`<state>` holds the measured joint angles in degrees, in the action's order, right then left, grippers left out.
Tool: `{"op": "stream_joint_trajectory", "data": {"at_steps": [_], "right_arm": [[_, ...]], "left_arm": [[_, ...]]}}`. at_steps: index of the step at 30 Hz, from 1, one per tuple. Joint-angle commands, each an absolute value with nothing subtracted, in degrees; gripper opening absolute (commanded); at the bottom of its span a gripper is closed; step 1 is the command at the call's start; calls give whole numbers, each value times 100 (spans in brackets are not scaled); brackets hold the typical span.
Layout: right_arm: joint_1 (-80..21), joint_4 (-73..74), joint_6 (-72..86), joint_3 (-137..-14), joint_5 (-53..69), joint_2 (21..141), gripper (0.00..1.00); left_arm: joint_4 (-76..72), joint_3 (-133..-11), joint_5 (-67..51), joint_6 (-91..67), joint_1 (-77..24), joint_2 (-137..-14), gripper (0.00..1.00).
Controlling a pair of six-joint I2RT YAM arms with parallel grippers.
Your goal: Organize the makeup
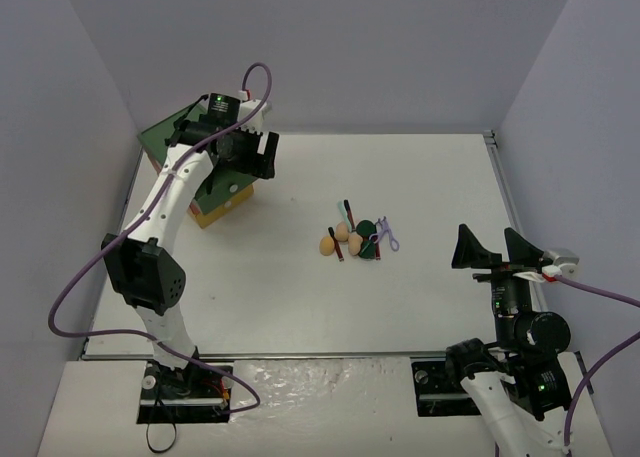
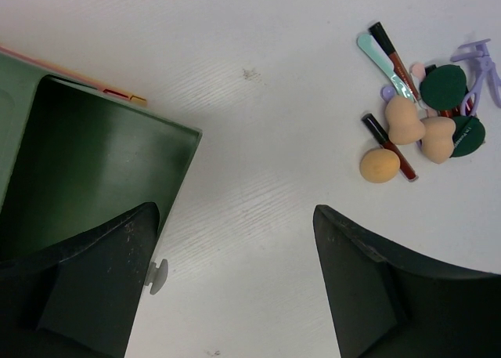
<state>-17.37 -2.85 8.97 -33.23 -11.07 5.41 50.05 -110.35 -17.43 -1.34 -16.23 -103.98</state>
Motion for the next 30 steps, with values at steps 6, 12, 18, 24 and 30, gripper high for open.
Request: {"op": "stream_joint_trajectory", "data": {"at_steps": [6, 12, 18, 24, 30], "right_arm": [[-1793, -877, 853, -3325, -1020, 686, 100], [-1793, -877, 853, -3322, -1027, 686, 100], [-1793, -879, 844, -3322, -1028, 686, 100], [-1793, -870, 837, -3322, -1050, 686, 100], [-1793, -872, 835, -3322, -1048, 701, 100]], "left_arm": [[5152, -11408, -2092, -191, -1608, -10145, 77], [5170, -11431, -2127, -183, -1608, -10137, 77], [4973, -11639, -1504, -343, -1610, -9904, 79], [4490, -11354, -366, -703, -1994, -9366, 92], [3928, -10262, 516, -1246, -3208, -8861, 97]]}}
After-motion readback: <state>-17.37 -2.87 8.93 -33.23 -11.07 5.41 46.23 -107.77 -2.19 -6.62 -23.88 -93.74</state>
